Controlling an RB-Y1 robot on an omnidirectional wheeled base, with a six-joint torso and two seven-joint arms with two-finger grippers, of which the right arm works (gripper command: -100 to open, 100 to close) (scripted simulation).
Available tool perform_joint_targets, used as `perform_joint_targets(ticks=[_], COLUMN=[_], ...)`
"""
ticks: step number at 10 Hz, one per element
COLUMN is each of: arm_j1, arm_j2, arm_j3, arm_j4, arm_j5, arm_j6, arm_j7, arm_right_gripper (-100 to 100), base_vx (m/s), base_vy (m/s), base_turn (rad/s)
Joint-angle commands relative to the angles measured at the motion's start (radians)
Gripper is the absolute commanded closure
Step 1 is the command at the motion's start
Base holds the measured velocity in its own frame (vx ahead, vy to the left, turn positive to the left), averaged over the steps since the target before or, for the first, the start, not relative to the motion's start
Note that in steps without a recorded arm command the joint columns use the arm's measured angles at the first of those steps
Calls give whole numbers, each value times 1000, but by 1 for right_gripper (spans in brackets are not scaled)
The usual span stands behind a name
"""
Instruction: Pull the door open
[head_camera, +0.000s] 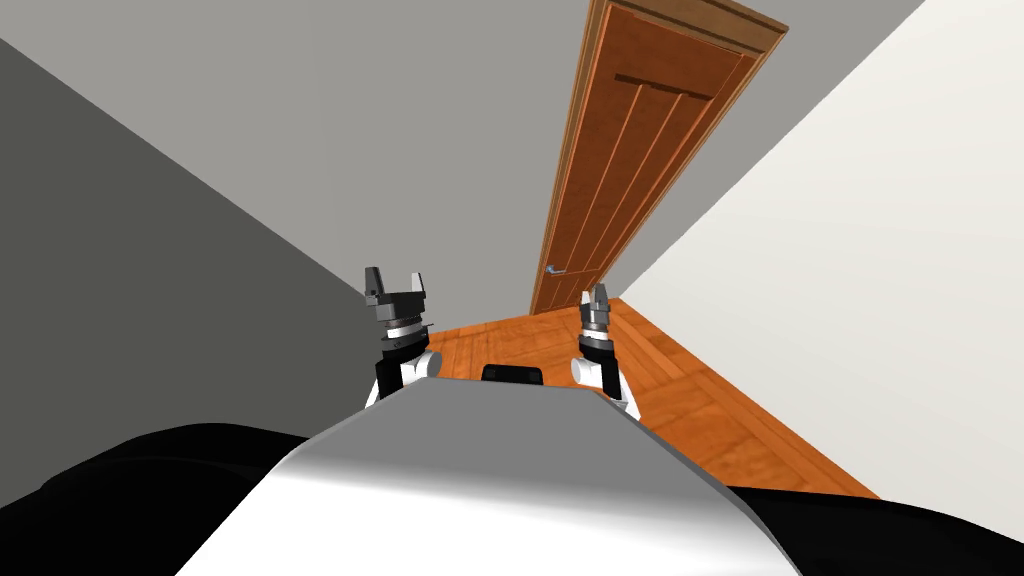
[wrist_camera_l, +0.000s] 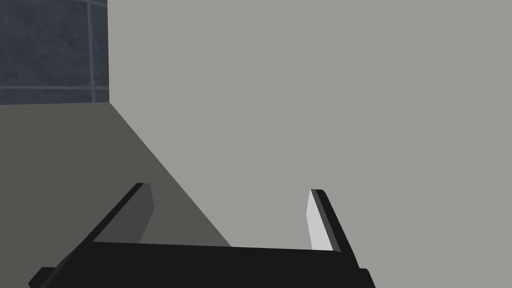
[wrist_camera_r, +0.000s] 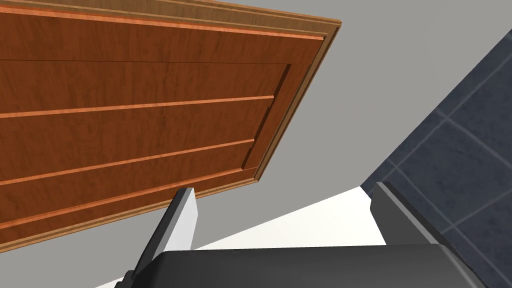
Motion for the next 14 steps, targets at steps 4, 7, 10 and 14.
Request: perform_joint_targets(ticks=[4,7,10,14], arm_j1=[-40,-63,-88,-125], arm_j2=[-20,-32,-45,-64], arm_j3=[13,21,30,43], arm_j4=[116,189,265,383], arm_j5=[-36,-58,-80,-115], arm_j6=[-23,-41,-60,-88], arm_j7=[-9,-14,-20,-29], arm_right_gripper=[-100,-100,-100,-100], base_vx=[91,54,56,67], base_vy=[-69,-65,-59,-77], base_turn=[103,82,84,105])
